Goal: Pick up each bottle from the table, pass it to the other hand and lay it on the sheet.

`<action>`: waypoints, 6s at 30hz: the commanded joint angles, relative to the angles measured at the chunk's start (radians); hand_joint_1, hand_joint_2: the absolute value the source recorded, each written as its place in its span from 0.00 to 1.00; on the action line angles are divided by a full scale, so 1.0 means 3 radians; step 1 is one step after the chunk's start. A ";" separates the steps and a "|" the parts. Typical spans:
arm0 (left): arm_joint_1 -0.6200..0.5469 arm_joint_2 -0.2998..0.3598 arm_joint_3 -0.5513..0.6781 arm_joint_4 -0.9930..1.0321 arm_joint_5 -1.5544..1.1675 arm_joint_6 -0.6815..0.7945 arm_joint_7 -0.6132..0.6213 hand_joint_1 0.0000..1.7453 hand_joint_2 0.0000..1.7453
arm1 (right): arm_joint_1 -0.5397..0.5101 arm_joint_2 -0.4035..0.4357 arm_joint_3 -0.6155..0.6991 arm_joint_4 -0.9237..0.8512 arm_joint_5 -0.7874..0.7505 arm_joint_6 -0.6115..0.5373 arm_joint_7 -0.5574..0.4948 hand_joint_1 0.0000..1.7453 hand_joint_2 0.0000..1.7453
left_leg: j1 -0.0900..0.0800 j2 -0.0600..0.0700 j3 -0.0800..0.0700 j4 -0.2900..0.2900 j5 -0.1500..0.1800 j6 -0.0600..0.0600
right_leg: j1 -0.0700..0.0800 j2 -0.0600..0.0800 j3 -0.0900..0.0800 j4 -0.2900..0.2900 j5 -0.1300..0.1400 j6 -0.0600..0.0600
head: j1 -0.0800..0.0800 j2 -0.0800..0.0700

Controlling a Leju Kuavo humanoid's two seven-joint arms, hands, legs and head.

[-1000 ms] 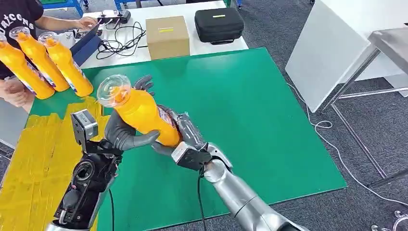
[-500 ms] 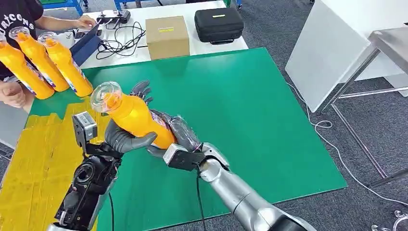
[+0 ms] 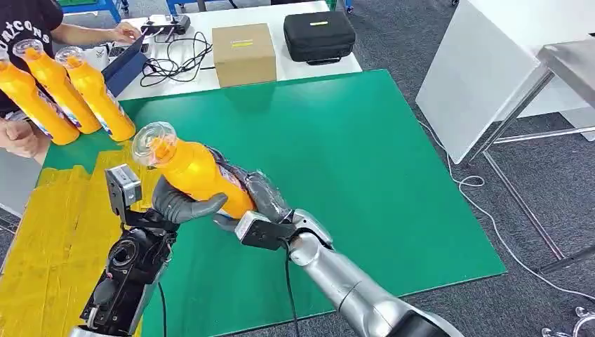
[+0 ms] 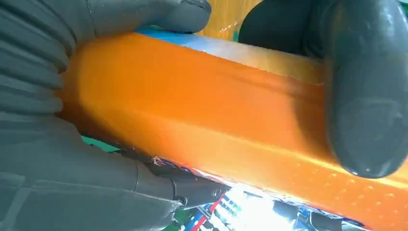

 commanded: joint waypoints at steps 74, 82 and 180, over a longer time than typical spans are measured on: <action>-0.1591 0.0967 -0.0303 0.2484 -0.4926 0.0524 0.0225 1.00 1.00 | 0.1191 -0.0988 -0.1061 -0.2897 0.1376 -0.0516 0.1068 0.00 1.00 | 0.0003 0.0003 0.0015 0.0002 -0.0005 -0.0006 | 0.0004 -0.0003 0.0015 0.0001 -0.0007 -0.0005 | -0.0003 0.0000; -0.1558 0.0905 -0.0215 0.2774 -0.4796 0.0540 0.0257 0.17 1.00 | 0.1259 -0.0953 -0.1051 -0.2865 0.1366 -0.0490 0.1076 0.00 1.00 | 0.0004 0.0007 0.0017 0.0002 -0.0008 -0.0006 | 0.0005 0.0001 0.0017 0.0001 -0.0008 -0.0004 | -0.0001 0.0000; 0.0978 -0.0108 0.0647 -0.0323 -0.0144 0.0017 -0.0447 0.00 1.00 | 0.2400 -0.0693 -0.1713 -0.3211 -0.0195 -0.0202 0.0159 0.00 1.00 | 0.0001 0.0000 0.0022 -0.0003 -0.0024 -0.0004 | 0.0003 -0.0004 0.0023 -0.0006 -0.0021 0.0002 | -0.0003 0.0000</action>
